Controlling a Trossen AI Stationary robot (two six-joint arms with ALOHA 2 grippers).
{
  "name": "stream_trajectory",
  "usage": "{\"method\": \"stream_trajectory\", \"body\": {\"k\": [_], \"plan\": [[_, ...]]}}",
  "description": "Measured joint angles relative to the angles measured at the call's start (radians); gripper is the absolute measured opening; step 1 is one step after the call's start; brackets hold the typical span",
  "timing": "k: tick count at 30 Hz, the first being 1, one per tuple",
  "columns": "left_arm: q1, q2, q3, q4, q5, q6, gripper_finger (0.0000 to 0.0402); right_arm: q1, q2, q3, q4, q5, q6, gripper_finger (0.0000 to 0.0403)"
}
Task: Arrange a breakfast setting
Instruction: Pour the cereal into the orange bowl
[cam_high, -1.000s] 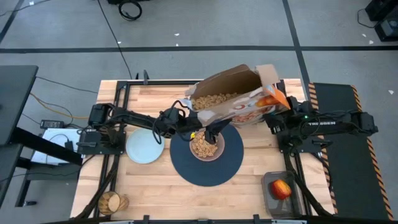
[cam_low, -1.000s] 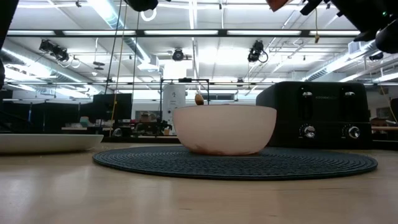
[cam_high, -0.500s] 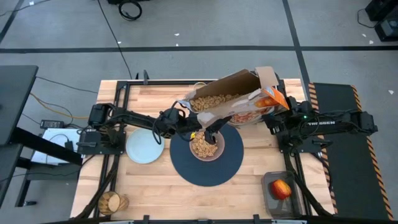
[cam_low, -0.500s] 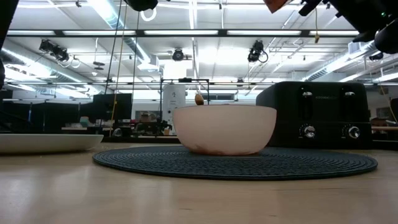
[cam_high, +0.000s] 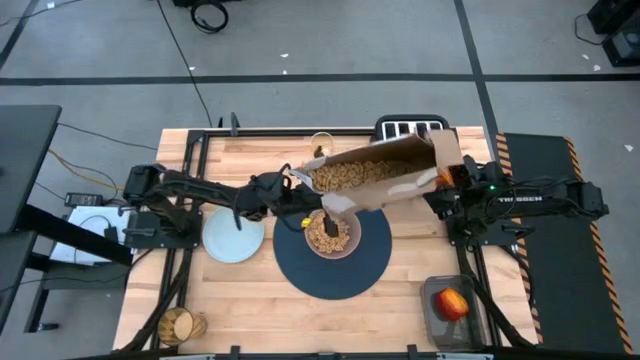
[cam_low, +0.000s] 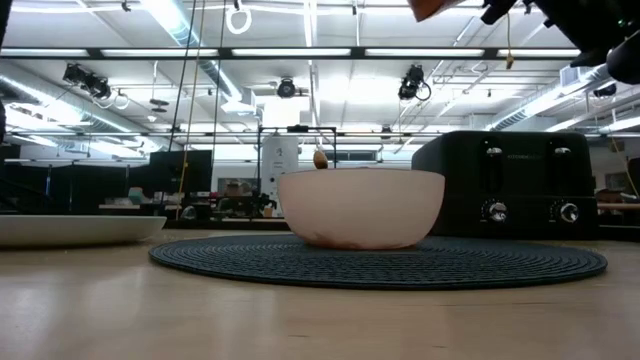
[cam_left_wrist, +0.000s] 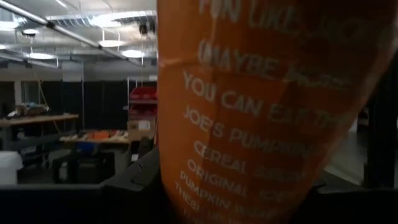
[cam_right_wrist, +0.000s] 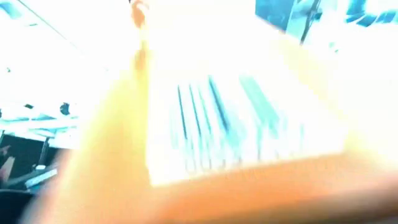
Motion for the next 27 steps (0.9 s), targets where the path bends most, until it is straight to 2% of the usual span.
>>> {"method": "stream_trajectory", "body": {"k": [6,13,22,27], "plan": [[-0.035,-0.128,0.001,-0.320,-0.076,-0.004,0.0202,-0.001,-0.048,0.000,-0.116,-0.048,-0.002,0.0389],[-0.057,-0.277,-0.001,-0.758,-0.147,-0.112,0.0202,-0.001,-0.069,0.000,-0.190,-0.050,-0.002,0.0389],[-0.102,-0.386,-0.001,-1.097,-0.307,-0.182,0.0201,-0.001,-0.072,0.000,-0.221,-0.066,0.050,0.0390],[-0.104,-0.432,-0.001,-1.293,-0.321,-0.276,0.0201,0.013,-0.072,0.000,-0.248,-0.092,0.079,0.0388]]}}
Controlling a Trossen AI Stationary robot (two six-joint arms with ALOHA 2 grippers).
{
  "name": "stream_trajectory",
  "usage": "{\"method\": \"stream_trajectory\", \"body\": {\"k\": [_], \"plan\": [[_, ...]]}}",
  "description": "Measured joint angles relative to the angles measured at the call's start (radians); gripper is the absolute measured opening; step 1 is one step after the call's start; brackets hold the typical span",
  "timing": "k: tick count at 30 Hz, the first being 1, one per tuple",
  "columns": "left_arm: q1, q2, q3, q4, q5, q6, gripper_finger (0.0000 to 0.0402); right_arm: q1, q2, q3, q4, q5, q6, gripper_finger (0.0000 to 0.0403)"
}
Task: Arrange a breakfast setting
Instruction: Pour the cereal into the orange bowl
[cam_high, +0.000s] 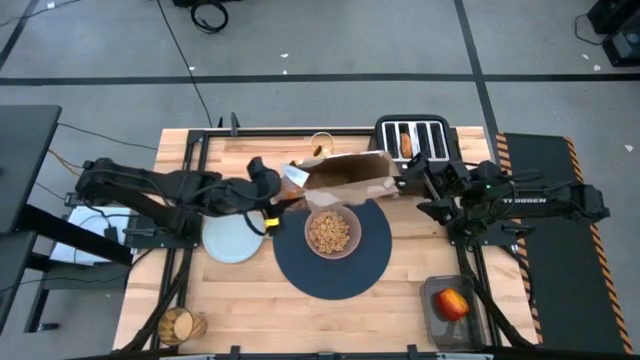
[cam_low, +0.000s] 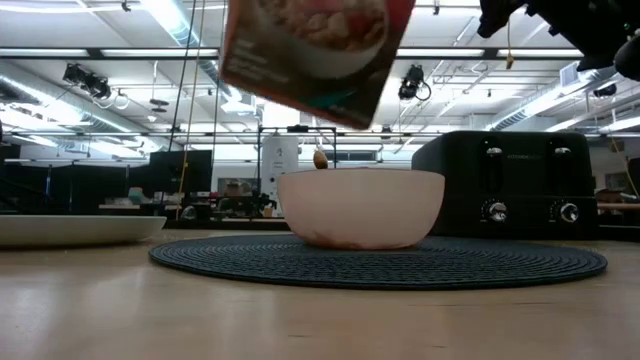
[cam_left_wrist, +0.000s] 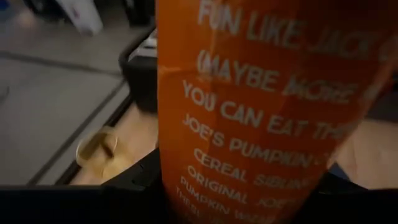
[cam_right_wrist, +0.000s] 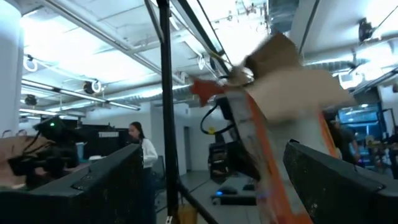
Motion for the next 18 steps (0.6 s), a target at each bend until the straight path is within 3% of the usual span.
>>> {"method": "stream_trajectory", "body": {"k": [5,18], "plan": [[0.000,-0.036,0.000,-0.133,0.001,-0.089,0.0201,0.016,0.006,0.000,-0.026,0.000,-0.002,0.0388],[-0.003,-0.143,0.001,-0.447,-0.357,-0.372,0.0201,0.049,0.012,-0.001,-0.079,0.000,0.000,0.0387]]}}
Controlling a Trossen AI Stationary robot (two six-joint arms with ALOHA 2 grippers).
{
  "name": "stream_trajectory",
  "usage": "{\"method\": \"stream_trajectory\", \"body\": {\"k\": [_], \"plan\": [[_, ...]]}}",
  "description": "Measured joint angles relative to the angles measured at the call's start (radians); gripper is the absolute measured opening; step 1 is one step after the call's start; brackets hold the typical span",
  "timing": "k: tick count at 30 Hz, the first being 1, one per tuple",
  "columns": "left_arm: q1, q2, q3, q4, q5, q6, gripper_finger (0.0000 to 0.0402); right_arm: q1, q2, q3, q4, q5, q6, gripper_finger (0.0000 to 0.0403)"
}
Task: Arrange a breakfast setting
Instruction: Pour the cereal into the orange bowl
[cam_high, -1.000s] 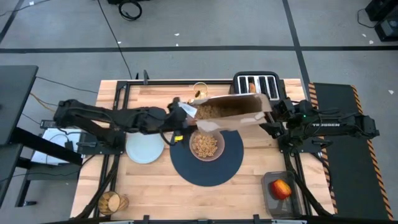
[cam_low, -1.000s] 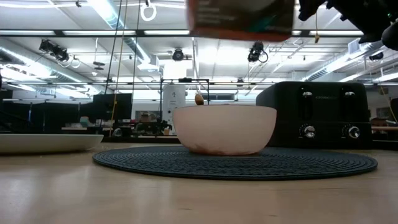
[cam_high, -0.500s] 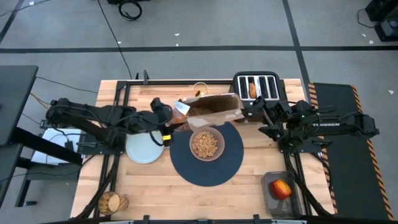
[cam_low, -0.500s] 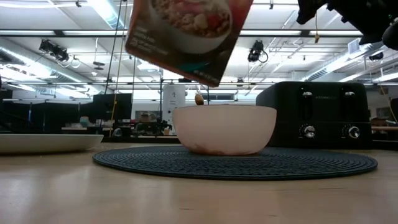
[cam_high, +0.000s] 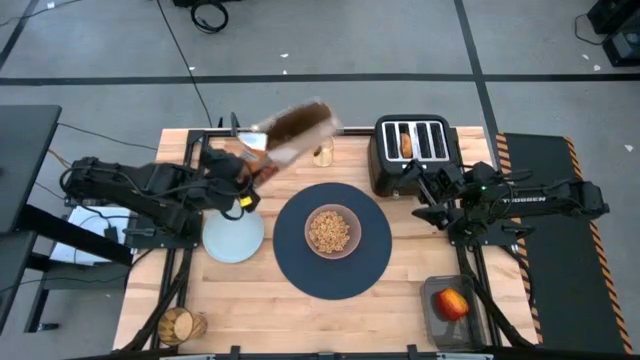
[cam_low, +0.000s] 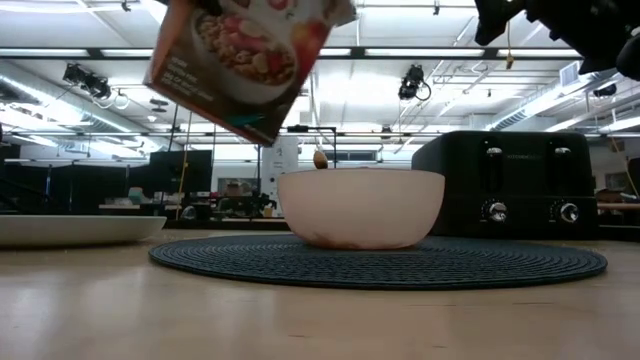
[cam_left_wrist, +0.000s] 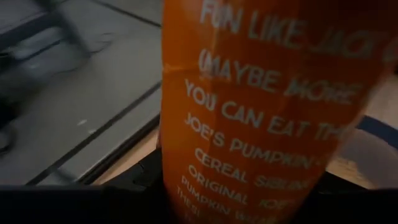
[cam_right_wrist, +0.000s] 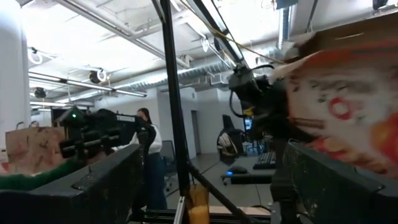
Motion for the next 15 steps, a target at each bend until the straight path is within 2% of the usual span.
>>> {"method": "stream_trajectory", "body": {"k": [5,10,15], "plan": [[0.016,0.000,-0.043,-0.068,-0.178,-0.180,0.0201,0.012,0.001,0.000,-0.004,0.000,-0.003,0.0387],[0.057,0.001,-0.153,-0.050,-0.238,-0.378,0.0201,0.019,0.001,0.000,-0.008,0.000,-0.001,0.0387],[0.111,0.002,-0.305,-0.005,-0.346,-0.561,0.0201,0.019,0.001,0.000,-0.016,0.000,0.013,0.0387]]}}
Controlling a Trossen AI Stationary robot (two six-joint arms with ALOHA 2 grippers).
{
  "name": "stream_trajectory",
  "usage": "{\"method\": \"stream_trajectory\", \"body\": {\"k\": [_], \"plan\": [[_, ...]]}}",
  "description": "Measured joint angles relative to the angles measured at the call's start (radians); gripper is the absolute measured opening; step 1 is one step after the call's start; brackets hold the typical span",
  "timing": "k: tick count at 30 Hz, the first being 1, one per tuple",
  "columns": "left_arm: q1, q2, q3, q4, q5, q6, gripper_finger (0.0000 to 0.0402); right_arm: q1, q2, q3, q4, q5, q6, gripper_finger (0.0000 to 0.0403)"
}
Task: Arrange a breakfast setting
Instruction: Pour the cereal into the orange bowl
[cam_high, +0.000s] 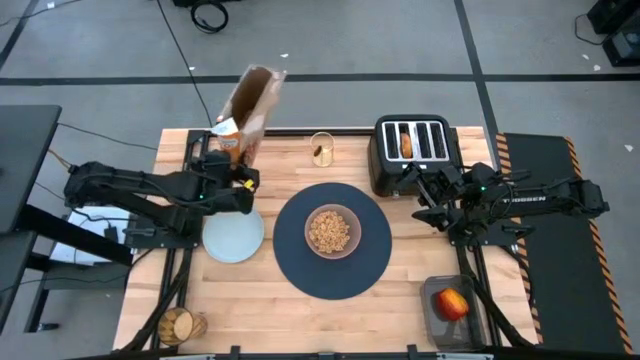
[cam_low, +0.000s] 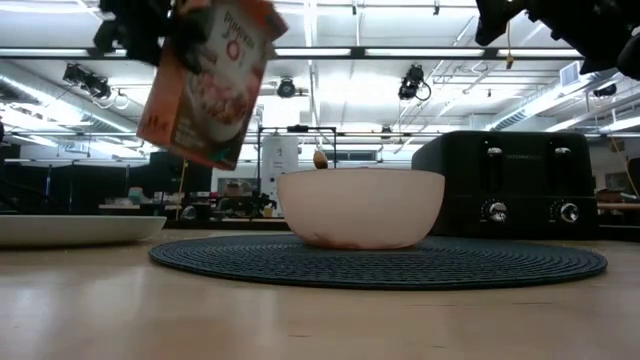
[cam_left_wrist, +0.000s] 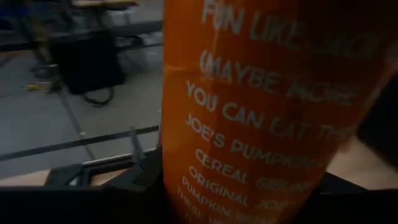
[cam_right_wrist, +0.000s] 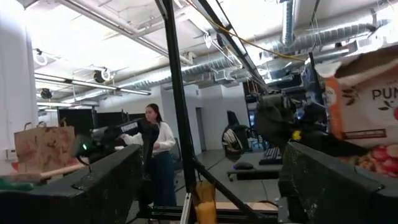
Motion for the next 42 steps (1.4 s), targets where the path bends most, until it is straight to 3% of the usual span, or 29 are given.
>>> {"method": "stream_trajectory", "body": {"k": [10,22,30,35,42], "plan": [[0.170,0.003,-0.275,0.191,-0.047,-0.202,0.0201,0.022,0.000,0.000,-0.062,0.003,0.038,0.0387],[0.300,0.003,-0.413,0.206,-0.021,-0.320,0.0201,0.111,0.010,0.000,-0.169,0.015,0.029,0.0387],[0.342,0.003,-0.514,0.216,-0.032,-0.510,0.0201,0.263,0.084,0.000,-0.273,0.144,-0.029,0.0387],[0.340,0.002,-0.519,0.209,-0.023,-0.487,0.0214,0.377,0.149,0.000,-0.287,0.237,-0.047,0.0387],[0.341,-0.049,-0.493,0.111,0.025,-0.454,0.0265,0.477,0.170,0.000,-0.285,0.357,-0.043,0.0381]]}}
